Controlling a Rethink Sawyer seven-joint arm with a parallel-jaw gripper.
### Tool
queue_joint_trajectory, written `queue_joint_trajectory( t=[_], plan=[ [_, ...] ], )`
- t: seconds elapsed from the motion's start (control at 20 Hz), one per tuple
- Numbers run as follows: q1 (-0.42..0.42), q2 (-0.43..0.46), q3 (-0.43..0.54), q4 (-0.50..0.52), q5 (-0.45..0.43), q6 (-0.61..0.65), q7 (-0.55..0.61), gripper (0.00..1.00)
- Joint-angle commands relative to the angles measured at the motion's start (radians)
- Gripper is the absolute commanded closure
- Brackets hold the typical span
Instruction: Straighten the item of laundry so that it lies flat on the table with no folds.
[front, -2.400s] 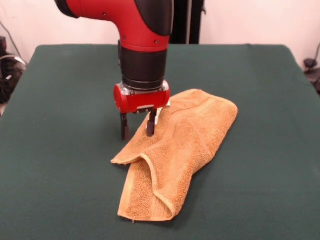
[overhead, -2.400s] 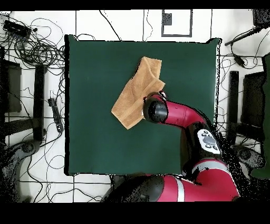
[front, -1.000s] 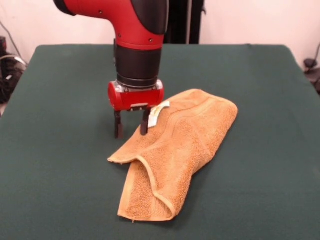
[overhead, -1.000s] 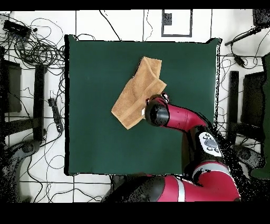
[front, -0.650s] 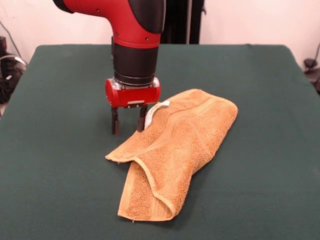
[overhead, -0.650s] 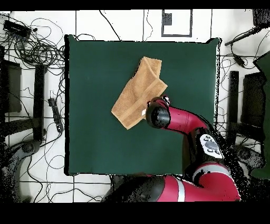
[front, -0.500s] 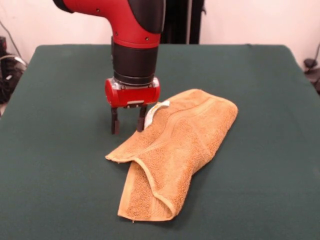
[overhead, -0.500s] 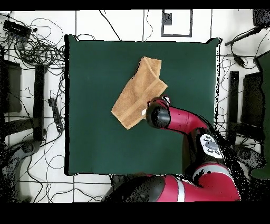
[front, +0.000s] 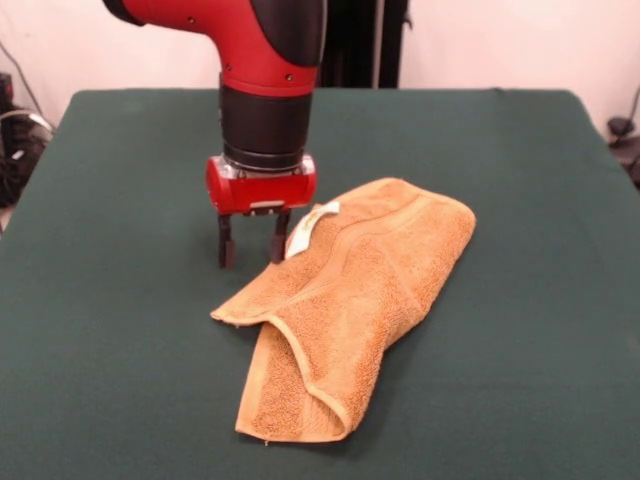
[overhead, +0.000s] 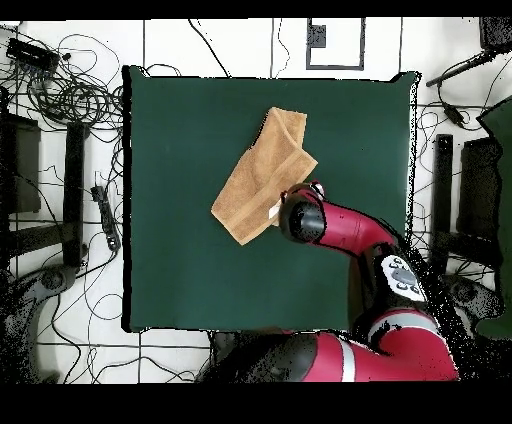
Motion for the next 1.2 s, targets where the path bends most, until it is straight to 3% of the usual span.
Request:
queue_joint_trajectory(
  t=[0.05, 0.25, 0.9, 1.0, 1.2],
  plan=[
    [-0.048, 0.045, 0.172, 0.127, 0.029, -0.115, 0.279, 0.00],
    [-0.124, 0.039, 0.283, 0.154, 0.005, -0.134, 0.250, 0.00],
    [-0.106, 0.018, 0.260, 0.148, 0.020, -0.069, 0.225, 0.00],
    [-0.089, 0.005, 0.240, 0.145, 0.033, -0.051, 0.232, 0.00],
    [0.054, -0.043, 0.058, 0.093, 0.089, 0.110, 0.254, 0.00]
  ],
)
